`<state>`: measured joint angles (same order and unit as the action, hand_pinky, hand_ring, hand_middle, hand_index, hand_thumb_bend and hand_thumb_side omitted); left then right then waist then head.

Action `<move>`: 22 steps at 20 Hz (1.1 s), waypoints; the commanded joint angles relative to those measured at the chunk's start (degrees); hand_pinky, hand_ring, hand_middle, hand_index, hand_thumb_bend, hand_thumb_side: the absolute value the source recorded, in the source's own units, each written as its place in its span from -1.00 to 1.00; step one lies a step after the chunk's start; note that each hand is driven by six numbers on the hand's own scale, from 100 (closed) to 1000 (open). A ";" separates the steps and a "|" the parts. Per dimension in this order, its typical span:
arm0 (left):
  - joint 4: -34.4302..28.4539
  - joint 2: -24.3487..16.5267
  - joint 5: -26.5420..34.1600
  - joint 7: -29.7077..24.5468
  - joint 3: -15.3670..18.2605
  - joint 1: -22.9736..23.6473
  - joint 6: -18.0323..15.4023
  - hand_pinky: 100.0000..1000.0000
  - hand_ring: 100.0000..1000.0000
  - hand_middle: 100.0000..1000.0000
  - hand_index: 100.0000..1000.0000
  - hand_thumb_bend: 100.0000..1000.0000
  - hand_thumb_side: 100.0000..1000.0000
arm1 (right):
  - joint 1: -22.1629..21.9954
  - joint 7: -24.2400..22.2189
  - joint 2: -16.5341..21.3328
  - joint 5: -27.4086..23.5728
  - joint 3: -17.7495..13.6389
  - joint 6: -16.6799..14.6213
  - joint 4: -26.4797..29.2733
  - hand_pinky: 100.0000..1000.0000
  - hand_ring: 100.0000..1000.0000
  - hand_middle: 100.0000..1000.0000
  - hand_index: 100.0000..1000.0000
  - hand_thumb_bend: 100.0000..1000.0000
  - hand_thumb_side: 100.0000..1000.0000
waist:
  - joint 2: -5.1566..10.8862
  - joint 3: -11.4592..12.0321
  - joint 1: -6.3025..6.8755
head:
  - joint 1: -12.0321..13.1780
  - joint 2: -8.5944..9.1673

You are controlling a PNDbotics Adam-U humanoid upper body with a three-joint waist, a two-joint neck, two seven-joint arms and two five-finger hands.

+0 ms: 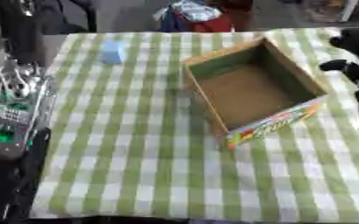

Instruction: Pick up objects on the table and place them in the box.

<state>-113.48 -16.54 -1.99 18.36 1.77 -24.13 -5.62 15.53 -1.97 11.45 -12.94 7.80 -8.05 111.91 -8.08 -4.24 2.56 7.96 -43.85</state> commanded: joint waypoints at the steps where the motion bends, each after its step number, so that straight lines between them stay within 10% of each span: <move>1: -1.12 -0.97 0.10 0.14 0.68 -0.47 -0.06 0.34 0.14 0.20 0.56 -1.00 0.23 | 0.41 0.11 1.08 -0.13 -0.11 0.01 1.14 0.14 0.55 0.40 0.40 -1.00 -0.05 | 0.86 0.05 -0.12 | 0.18 -0.27; 14: -1.12 -1.53 0.16 0.34 1.05 -0.92 0.29 0.34 0.14 0.20 0.56 -1.00 0.23 | 0.30 0.17 1.05 -0.07 -0.14 0.02 1.08 0.14 0.55 0.40 0.40 -1.00 -0.06 | 1.01 -0.07 -0.08 | 0.29 -0.27; 22: 1.43 -10.20 -0.51 1.62 3.47 -9.23 6.68 0.34 0.16 0.23 0.59 -1.00 0.22 | -0.04 0.08 1.15 -0.08 -0.02 0.06 0.91 0.14 0.55 0.40 0.40 -1.00 -0.06 | 1.45 -0.37 0.06 | 0.31 -0.27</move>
<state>-112.19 -23.63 -2.32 19.66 4.18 -32.13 -0.21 15.07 -1.98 11.70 -12.94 7.81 -8.04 111.91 -7.38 -4.64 2.63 8.09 -43.85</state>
